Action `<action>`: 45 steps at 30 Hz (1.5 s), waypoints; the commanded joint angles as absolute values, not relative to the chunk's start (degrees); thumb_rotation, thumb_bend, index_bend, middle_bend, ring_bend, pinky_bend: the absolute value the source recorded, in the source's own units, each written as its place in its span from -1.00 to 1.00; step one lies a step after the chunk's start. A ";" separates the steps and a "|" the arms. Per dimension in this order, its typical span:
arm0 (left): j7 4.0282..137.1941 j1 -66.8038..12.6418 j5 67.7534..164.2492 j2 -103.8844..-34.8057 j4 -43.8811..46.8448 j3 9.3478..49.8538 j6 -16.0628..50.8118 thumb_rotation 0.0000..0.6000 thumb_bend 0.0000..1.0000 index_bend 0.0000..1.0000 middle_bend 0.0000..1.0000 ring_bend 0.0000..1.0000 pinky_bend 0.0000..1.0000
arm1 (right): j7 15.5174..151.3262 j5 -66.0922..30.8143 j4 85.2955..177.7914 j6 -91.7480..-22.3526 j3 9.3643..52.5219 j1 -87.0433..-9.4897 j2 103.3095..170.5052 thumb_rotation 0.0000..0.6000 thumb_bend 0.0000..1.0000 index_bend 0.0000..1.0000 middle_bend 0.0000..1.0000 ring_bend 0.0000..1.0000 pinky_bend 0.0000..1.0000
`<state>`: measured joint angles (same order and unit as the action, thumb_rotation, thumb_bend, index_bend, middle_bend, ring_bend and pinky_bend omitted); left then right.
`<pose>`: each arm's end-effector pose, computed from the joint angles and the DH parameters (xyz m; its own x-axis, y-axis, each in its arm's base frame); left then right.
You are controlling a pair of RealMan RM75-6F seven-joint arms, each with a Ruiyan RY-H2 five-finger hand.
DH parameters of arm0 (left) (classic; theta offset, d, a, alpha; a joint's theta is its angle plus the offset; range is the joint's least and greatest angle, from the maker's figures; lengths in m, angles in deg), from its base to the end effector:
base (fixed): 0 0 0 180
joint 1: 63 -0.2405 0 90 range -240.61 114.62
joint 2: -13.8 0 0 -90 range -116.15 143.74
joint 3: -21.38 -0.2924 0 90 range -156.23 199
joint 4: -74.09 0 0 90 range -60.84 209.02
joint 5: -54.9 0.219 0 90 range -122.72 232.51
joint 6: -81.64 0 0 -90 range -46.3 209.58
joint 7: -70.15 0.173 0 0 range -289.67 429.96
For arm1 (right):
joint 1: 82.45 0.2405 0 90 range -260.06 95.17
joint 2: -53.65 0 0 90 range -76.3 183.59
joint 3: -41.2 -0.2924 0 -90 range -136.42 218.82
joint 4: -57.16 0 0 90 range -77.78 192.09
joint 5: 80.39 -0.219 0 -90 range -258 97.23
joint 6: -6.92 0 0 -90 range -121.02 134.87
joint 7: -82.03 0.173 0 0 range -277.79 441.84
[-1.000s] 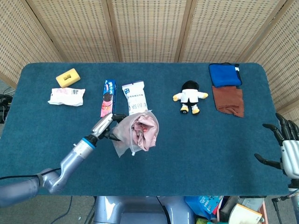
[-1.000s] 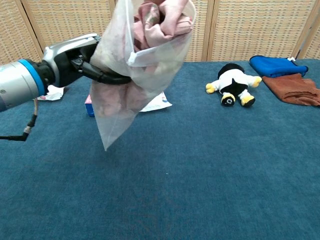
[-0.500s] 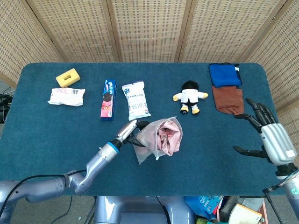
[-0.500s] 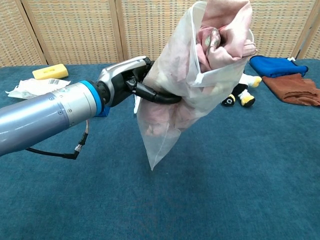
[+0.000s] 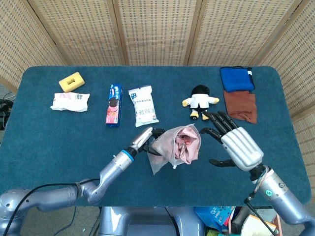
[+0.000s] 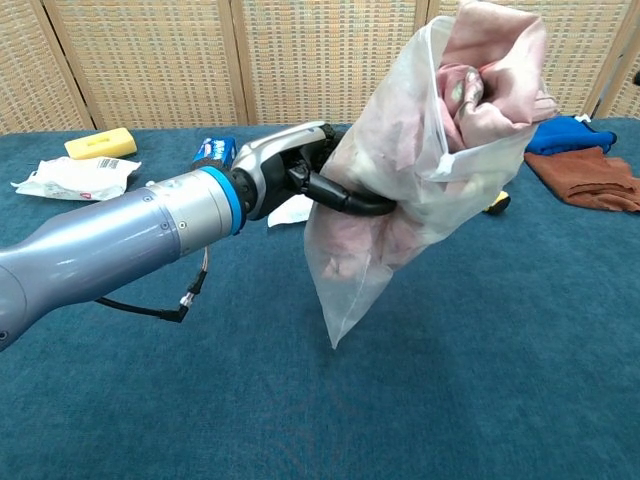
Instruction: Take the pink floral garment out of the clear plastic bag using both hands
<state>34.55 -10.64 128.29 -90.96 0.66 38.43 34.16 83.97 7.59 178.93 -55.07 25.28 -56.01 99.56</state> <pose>-0.0443 0.3983 -0.1207 -0.3439 0.6362 0.6906 0.7990 -0.1881 0.5712 -0.1210 -0.3032 0.1889 0.2991 -0.1321 0.9450 -0.8291 -0.5262 0.1889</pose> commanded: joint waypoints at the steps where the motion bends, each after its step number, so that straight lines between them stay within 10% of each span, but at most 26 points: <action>1: 35.00 -10.28 127.80 -91.38 0.39 38.86 34.51 1.00 -0.38 0.14 0.13 0.01 0.10 | 80.30 4.19 180.75 -52.35 24.12 -53.16 101.69 1.00 -0.80 -0.45 -1.00 -1.00 -1.00; 45: 31.18 -11.88 127.38 -89.52 -3.15 39.77 35.47 1.00 -0.38 0.14 0.13 0.01 0.10 | 69.05 -2.44 180.62 -55.72 25.93 -48.83 107.55 1.00 -0.72 -0.43 -1.00 -1.00 -1.00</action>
<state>31.18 -11.89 127.38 -89.52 -3.15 39.78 35.46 69.08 -2.37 180.60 -55.79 25.99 -48.90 107.50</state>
